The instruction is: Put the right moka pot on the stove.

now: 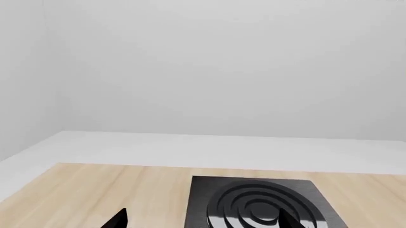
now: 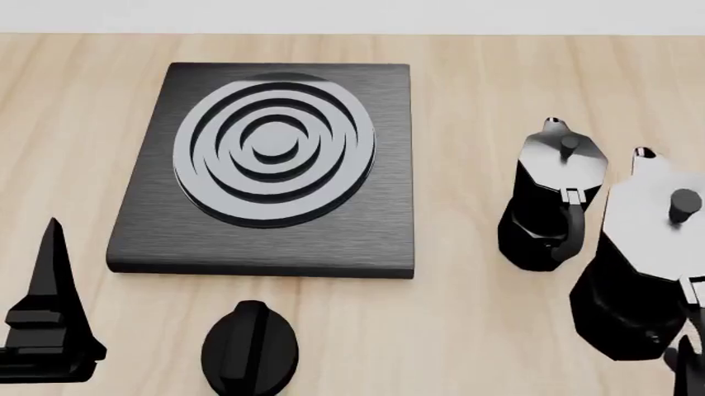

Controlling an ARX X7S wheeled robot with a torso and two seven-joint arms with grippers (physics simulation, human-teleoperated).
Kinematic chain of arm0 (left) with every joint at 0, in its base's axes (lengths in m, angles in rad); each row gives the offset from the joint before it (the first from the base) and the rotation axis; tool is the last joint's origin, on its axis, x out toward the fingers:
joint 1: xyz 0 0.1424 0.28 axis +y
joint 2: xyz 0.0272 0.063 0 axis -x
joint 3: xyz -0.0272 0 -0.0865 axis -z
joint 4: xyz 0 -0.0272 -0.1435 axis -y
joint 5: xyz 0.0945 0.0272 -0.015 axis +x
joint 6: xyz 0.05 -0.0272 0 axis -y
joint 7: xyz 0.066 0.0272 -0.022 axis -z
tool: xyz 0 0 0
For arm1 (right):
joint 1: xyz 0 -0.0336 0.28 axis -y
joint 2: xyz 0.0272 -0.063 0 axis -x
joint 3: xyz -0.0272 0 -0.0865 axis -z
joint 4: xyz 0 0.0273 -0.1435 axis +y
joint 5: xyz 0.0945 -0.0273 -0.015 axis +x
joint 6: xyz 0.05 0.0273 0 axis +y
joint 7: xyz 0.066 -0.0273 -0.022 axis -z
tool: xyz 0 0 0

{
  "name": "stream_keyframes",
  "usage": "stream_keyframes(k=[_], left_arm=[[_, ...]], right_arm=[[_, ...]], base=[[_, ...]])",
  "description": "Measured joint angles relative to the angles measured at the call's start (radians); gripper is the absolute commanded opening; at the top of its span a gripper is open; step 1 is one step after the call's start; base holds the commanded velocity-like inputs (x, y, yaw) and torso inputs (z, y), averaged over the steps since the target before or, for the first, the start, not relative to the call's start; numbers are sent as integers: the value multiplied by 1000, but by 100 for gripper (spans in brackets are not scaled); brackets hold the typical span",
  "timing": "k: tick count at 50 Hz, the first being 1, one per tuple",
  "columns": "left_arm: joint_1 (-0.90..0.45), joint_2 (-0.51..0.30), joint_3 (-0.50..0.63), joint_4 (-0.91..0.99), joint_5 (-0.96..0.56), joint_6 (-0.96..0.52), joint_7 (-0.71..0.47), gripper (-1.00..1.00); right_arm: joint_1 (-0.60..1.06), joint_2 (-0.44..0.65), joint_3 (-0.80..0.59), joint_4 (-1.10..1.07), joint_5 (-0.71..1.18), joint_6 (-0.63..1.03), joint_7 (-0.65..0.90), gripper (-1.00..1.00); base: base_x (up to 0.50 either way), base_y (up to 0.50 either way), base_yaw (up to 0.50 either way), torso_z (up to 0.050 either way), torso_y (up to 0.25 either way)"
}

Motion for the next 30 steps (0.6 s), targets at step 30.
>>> stream_keyframes(k=[30], left_arm=[[1,-8,6,0,-2,10,-5,100]], right_arm=[[55,-18,-219,-85,-93,10,-35,-100]], base=[[0,0,0,1,1]])
